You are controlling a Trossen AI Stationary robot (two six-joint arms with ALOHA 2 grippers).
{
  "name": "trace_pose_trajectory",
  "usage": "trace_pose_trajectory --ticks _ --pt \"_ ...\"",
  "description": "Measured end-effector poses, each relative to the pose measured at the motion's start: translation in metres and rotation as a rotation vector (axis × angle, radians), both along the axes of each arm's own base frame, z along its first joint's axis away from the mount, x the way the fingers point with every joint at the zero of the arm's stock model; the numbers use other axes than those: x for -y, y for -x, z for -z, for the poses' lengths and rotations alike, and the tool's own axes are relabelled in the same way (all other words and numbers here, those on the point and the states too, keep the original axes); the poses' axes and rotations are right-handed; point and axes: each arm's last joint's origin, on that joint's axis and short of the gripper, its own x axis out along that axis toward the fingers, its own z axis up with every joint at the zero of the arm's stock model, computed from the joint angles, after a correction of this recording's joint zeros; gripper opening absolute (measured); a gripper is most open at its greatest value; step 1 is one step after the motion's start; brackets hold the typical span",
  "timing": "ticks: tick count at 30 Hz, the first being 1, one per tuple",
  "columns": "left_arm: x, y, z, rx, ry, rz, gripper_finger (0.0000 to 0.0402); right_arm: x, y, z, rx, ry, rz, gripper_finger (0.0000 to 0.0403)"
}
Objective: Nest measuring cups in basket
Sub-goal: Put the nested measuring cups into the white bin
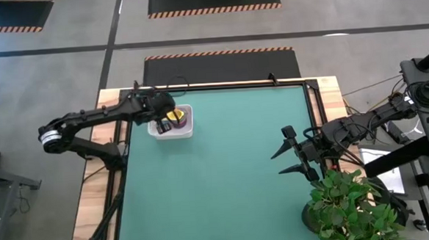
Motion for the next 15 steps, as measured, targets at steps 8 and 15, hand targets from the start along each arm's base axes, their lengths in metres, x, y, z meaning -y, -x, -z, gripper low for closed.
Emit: trace_pose_trajectory --ticks 8,15 --pt "-0.022 0.007 0.004 0.076 0.139 0.038 0.0 0.0 0.0 0.0 0.0 0.0 0.0 0.0231" --pt "-0.035 0.016 0.006 0.102 0.19 0.003 0.0 0.0 0.0 0.0 -0.002 -0.003 0.001 0.0231"
